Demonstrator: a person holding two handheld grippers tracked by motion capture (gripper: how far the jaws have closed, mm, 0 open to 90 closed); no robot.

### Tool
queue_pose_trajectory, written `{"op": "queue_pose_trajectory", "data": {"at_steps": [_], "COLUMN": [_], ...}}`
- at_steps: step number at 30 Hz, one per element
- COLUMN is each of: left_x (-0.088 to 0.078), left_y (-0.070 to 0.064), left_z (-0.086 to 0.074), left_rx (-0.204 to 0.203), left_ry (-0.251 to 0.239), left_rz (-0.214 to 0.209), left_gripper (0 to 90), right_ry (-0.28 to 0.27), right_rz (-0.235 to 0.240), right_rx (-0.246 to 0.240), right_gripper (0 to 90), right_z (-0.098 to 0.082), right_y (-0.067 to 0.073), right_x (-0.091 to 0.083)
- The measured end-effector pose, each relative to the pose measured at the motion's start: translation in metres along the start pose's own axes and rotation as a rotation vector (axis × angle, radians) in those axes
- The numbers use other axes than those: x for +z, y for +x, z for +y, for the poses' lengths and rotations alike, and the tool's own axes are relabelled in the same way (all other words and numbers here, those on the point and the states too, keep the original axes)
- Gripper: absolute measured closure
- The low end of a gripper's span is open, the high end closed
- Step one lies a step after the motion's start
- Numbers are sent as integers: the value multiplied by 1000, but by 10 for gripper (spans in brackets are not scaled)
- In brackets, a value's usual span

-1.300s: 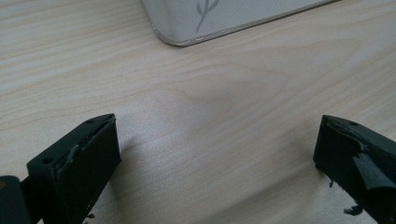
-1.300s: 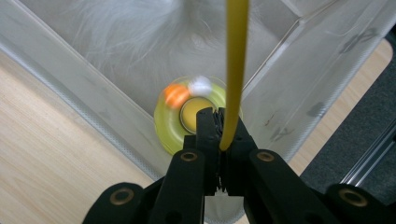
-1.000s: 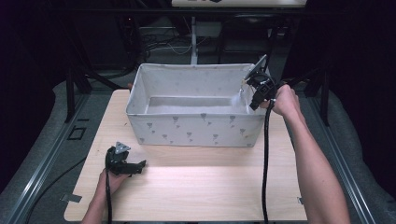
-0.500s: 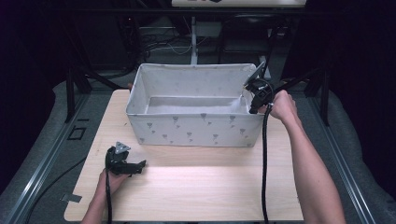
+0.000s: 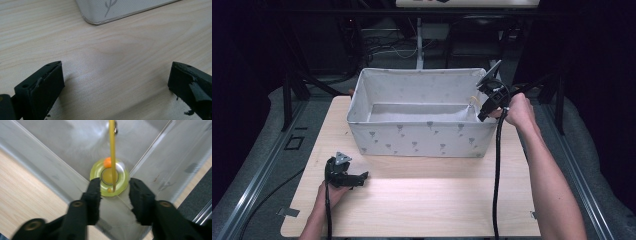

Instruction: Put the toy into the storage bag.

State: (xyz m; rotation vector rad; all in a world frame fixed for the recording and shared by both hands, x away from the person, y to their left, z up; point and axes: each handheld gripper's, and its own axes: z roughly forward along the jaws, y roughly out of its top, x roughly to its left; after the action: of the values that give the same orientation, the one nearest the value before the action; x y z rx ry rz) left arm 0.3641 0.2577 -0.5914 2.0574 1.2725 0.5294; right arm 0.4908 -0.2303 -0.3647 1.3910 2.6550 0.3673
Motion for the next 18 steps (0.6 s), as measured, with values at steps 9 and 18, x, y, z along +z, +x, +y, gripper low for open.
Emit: {"op": "queue_pose_trajectory", "data": {"at_steps": [9, 18], "left_x": [0, 0], "left_y": [0, 0], "left_z": [0, 0], "left_rx": [0, 0], "left_ry": [-1, -4], "left_rz": [-1, 5], "left_gripper": [3, 4], "right_ry": [-59, -86], "right_rz": [-30, -3], "right_rx": [-24, -98], "right_gripper": [277, 152], "right_z": [-3, -13], "right_y": [16, 41], "right_x": [-36, -63]}}
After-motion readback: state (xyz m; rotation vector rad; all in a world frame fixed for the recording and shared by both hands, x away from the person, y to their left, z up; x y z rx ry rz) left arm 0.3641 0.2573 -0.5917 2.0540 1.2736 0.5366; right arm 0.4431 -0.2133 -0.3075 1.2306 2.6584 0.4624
